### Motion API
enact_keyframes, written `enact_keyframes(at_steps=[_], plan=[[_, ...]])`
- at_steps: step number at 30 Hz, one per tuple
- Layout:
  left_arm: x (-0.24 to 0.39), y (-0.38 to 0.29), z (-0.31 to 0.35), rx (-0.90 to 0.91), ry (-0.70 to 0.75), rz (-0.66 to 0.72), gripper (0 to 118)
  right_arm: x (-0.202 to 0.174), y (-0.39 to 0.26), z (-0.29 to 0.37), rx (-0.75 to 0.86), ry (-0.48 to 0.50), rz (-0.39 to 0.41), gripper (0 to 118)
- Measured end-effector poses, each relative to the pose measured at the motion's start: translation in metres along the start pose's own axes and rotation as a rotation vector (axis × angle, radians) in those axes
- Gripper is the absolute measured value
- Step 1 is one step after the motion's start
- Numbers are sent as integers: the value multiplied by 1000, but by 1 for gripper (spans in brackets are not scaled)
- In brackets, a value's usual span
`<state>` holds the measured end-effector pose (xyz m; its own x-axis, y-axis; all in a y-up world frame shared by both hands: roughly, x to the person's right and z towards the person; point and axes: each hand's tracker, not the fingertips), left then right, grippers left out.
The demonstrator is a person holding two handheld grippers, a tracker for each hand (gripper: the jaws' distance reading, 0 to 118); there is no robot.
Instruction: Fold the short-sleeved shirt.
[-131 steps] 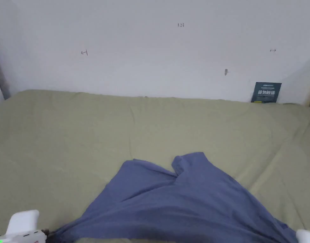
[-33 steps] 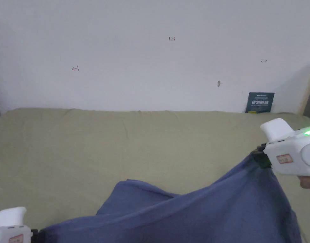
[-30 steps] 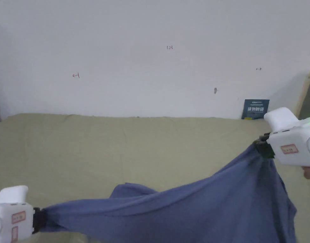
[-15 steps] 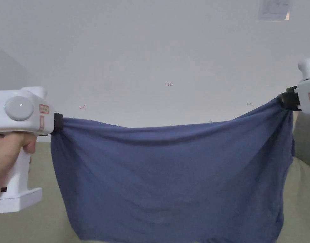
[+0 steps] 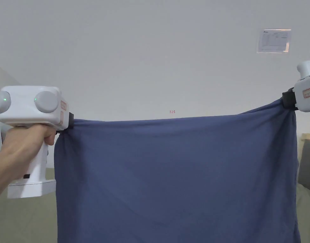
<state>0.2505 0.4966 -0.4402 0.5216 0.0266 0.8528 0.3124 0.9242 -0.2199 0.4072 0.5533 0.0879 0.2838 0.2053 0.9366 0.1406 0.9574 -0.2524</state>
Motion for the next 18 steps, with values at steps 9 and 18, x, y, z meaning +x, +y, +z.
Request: enact_keyframes(at_steps=[9,18], plan=[[22,14,-49,-16,20,-14,0,1,7,-60,-23,-30,-5,3],[60,48,-115,1,67,-47,0,6,38,-141,-33,-71,1,3]])
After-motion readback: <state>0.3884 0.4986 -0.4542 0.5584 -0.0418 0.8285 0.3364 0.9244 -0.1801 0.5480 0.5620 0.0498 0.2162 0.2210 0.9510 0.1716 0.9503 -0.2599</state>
